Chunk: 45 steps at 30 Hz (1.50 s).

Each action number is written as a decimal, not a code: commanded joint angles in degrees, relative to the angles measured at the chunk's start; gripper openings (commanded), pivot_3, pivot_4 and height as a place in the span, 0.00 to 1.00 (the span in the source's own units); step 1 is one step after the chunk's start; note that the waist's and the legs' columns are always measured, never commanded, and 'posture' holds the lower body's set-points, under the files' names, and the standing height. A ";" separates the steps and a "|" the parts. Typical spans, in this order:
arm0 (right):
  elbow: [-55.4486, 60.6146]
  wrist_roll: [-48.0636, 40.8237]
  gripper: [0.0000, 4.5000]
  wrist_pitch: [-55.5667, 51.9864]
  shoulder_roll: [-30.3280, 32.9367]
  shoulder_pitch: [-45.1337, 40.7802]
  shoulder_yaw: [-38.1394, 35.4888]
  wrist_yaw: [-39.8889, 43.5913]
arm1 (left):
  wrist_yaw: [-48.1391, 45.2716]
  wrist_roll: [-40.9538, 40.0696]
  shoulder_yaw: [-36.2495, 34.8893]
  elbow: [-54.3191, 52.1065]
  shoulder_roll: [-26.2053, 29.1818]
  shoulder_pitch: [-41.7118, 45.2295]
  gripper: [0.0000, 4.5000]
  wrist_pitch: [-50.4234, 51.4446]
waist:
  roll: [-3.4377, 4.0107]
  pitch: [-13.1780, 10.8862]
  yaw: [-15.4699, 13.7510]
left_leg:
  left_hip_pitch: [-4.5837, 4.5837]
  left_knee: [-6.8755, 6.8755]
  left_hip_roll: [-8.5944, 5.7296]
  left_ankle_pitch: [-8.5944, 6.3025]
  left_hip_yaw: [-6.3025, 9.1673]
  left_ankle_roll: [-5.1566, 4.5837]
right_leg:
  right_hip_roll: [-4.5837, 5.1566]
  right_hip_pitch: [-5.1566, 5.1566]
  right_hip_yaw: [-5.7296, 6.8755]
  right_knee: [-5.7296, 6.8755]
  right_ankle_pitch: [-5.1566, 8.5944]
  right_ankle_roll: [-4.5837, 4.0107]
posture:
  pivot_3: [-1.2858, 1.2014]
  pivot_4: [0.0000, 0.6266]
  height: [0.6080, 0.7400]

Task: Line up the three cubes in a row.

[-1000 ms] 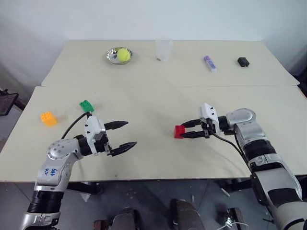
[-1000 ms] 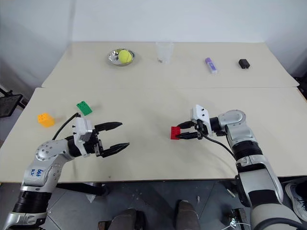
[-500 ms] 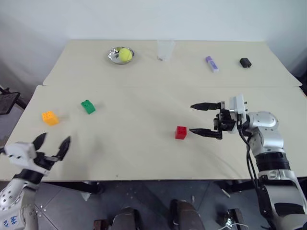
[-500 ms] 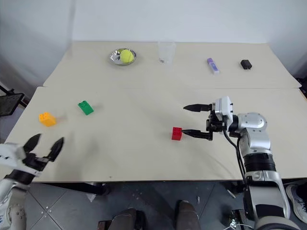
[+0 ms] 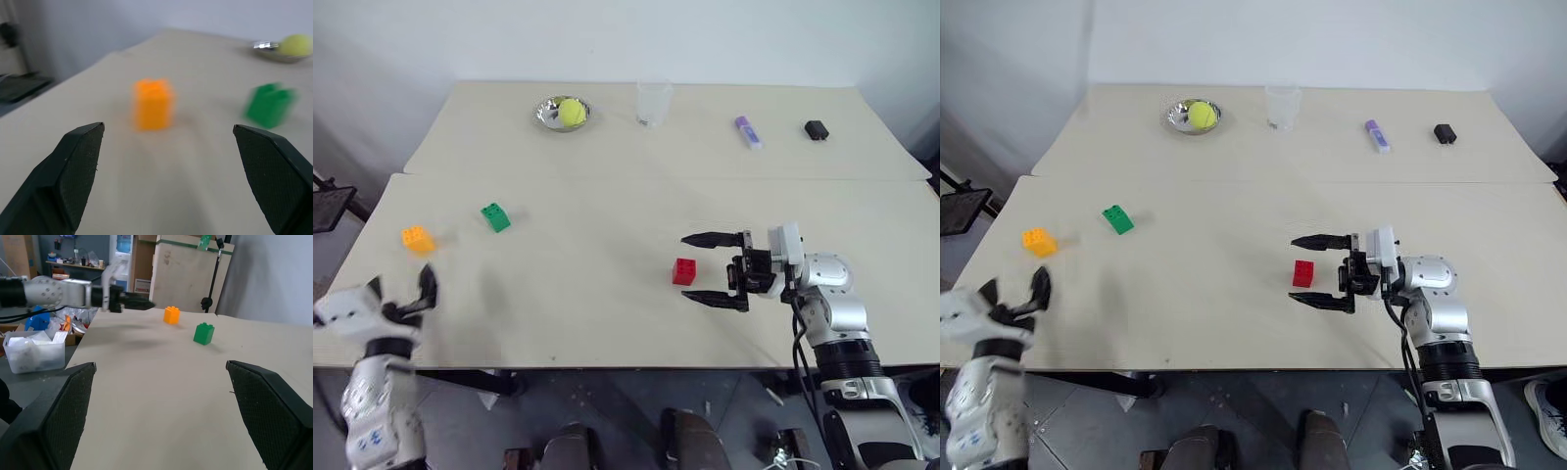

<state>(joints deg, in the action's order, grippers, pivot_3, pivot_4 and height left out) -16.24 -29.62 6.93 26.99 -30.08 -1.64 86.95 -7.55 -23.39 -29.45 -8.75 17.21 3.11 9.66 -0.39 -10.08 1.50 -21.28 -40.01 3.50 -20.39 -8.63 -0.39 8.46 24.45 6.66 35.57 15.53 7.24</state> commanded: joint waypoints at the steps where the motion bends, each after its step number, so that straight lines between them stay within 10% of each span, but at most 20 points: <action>1: 0.68 -0.21 0.99 0.62 0.32 -0.44 -0.41 0.43 | 1.03 1.63 3.33 0.71 2.04 4.69 1.00 3.94 | 0.00 0.00 0.10 | 0.00 0.00 0.01 0.00 0.00 0.01 | -0.02 0.00 0.00 0.01 0.00 0.00 | 0.52 0.24 1.00; 12: 5.05 -0.46 0.99 -2.16 1.28 0.59 0.01 -1.54 | -1.92 8.32 10.03 30.77 8.73 29.12 1.00 3.52 | -0.03 -0.02 0.03 | -0.01 0.06 0.04 0.02 -0.51 0.08 | -0.16 0.01 0.11 -0.05 -0.01 0.01 | 0.52 0.24 1.00; 26: 8.35 -0.84 0.99 -5.39 3.27 3.59 -0.17 -3.04 | 22.82 13.16 10.17 12.62 -5.55 26.15 1.00 17.74 | -0.13 -0.07 -0.10 | -0.02 0.02 0.09 -0.02 -0.50 0.13 | -0.15 0.00 0.27 -0.05 -0.02 0.03 | 0.52 0.24 1.00; 37: 5.28 -0.32 0.99 -6.10 3.09 1.80 0.79 -1.92 | 27.56 15.94 10.41 25.22 -7.56 33.91 1.00 11.57 | -0.15 -0.08 -1.25 | -0.02 0.00 0.08 -0.02 -0.52 0.12 | -0.16 -0.02 0.27 -0.09 -0.02 0.03 | 0.52 0.24 1.00; 45: 4.72 0.06 1.00 -6.08 3.75 1.74 0.42 -1.88 | 26.93 15.45 11.43 22.89 -8.94 33.05 0.52 13.04 | -0.16 -0.09 -1.45 | -0.03 -0.01 0.08 -0.02 -0.54 0.12 | -0.16 -0.02 0.27 -0.11 -0.02 0.03 | 0.52 0.24 1.00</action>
<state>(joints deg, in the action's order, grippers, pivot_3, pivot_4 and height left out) -11.79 -29.31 0.74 29.85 -27.96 -0.34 84.64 19.99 -7.95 -18.80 17.32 8.15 36.24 22.70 -0.56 -10.17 0.05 -21.30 -40.02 3.58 -20.40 -9.17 -0.27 8.30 24.42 6.94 35.46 15.51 7.27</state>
